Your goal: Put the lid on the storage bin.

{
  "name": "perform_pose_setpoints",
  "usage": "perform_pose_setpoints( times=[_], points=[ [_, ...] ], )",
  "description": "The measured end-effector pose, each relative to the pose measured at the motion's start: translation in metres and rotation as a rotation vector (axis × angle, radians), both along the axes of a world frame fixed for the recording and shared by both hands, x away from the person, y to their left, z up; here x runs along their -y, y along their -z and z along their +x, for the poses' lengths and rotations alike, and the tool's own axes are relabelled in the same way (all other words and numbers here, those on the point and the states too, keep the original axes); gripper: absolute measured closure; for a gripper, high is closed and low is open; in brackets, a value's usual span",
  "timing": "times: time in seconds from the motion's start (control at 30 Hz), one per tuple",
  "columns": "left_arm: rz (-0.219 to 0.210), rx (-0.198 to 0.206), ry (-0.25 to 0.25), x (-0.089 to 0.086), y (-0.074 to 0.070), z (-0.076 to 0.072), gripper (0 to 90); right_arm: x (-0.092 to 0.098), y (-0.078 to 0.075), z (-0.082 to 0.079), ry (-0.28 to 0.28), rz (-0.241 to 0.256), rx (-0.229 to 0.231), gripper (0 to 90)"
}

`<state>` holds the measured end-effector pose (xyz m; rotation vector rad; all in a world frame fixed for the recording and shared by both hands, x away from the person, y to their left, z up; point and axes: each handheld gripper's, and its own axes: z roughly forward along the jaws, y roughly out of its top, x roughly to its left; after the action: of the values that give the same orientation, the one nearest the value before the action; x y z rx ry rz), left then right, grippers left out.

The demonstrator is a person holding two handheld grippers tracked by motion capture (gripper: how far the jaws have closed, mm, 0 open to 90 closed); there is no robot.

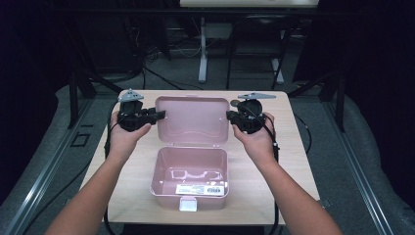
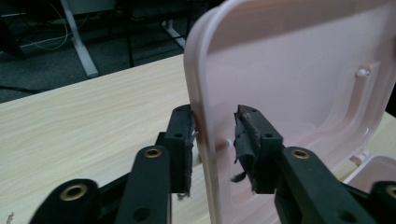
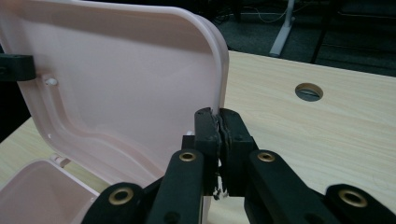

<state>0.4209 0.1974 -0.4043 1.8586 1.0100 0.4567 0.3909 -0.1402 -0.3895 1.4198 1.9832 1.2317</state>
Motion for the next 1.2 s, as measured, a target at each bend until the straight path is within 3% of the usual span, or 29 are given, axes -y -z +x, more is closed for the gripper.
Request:
perform_pose_setpoints(
  times=[0.07,0.13,0.33,0.47,0.6,1.2],
  points=[
    [0.006,0.004,-0.003,-0.002,0.0,0.0,79.3,0.001,0.002,-0.001,-0.002,0.013,0.013,86.6],
    [-0.004,0.01,-0.009,-0.001,0.001,-0.001,80.5,0.001,0.003,-0.002,-0.003,0.021,0.015,86.3],
    [0.011,0.03,-0.006,0.0,0.0,-0.004,80.8,0.001,0.006,0.0,-0.012,0.013,0.014,82.1],
    [0.005,0.022,-0.004,0.0,-0.001,-0.003,80.9,0.001,0.007,0.005,-0.01,0.031,-0.006,82.2],
    [0.017,0.013,0.003,-0.001,-0.003,-0.003,80.9,0.0,0.006,0.006,-0.003,0.02,-0.002,83.1],
    [-0.003,0.008,0.004,-0.007,-0.008,-0.004,80.9,-0.004,0.002,0.007,-0.009,0.009,0.015,83.5]
  ],
)
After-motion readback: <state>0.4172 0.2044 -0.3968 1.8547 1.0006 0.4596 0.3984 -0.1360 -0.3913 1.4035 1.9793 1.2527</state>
